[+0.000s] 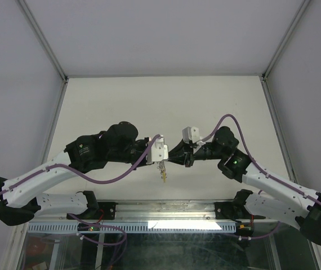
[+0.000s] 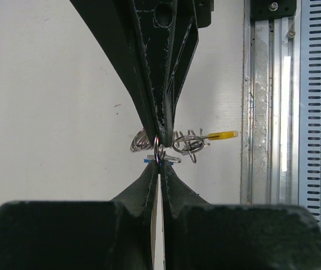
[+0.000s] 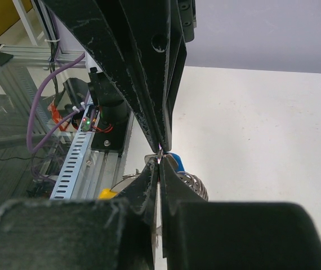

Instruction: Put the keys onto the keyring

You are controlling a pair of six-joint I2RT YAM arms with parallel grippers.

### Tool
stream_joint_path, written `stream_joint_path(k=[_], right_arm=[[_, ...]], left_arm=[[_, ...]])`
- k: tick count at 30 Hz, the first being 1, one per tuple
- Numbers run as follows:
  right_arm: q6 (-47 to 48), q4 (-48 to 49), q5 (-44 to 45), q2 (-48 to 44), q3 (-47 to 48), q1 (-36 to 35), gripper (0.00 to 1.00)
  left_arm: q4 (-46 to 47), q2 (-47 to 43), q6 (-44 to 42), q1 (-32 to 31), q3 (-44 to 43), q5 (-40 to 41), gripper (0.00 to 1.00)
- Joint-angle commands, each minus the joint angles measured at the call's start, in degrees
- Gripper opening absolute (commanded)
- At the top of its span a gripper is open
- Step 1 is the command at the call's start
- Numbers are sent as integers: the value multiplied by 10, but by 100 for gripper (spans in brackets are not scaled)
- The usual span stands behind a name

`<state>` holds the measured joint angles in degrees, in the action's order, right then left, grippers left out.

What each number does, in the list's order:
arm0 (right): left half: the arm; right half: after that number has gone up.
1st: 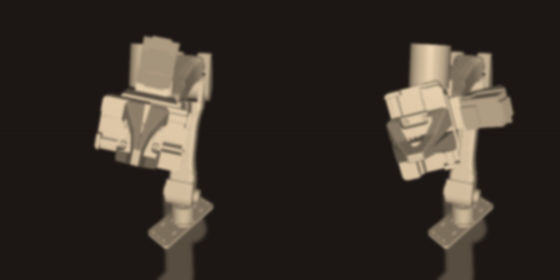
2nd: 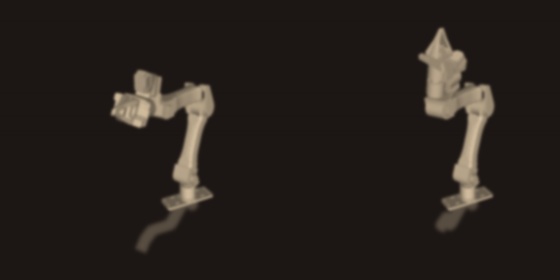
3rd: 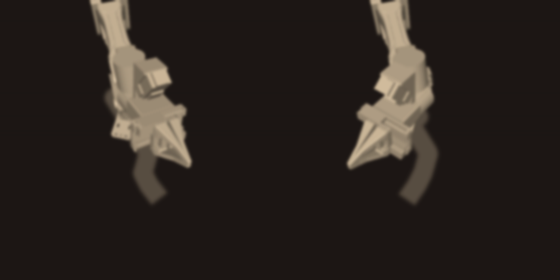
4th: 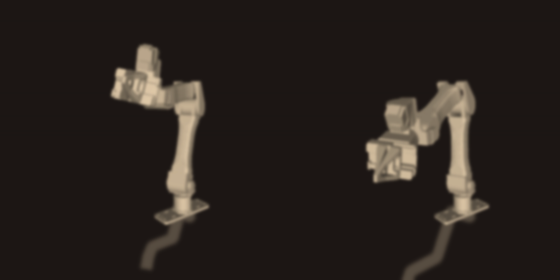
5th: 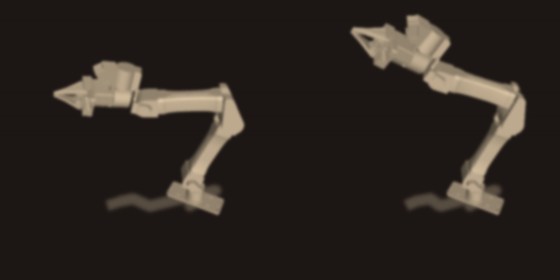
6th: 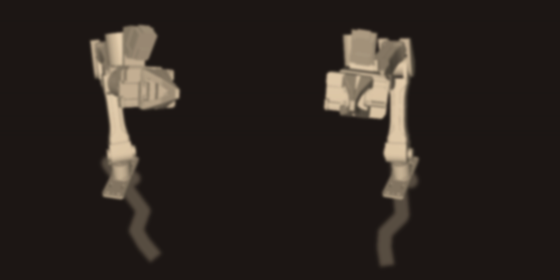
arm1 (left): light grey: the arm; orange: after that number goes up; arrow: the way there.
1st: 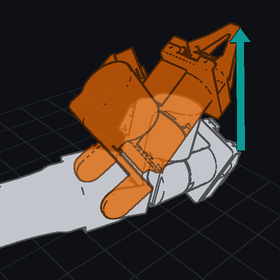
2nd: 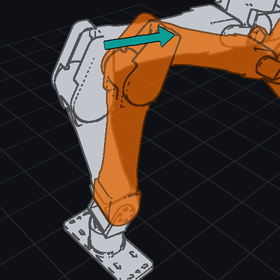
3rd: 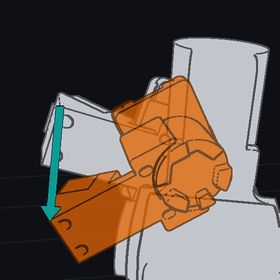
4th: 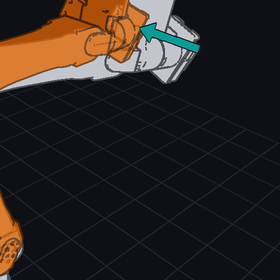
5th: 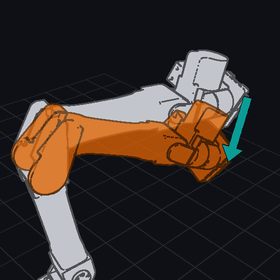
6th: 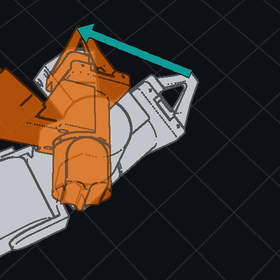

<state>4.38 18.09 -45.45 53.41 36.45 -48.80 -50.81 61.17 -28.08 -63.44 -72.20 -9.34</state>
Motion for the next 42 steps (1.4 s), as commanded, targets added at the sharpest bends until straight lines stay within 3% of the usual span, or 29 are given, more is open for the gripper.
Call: stream_joint_path(k=[1,25,42], right_arm=[[-1,39,-6,-25,44,-2,0],[-3,45,-6,-45,58,-2,0],[-44,159,63,-46,12,-2,0]], left_arm=[[20,-6,-1,-6,0,-7,0],[20,-2,-6,-6,1,-3,0],[28,-6,-1,-6,-1,0,0]])
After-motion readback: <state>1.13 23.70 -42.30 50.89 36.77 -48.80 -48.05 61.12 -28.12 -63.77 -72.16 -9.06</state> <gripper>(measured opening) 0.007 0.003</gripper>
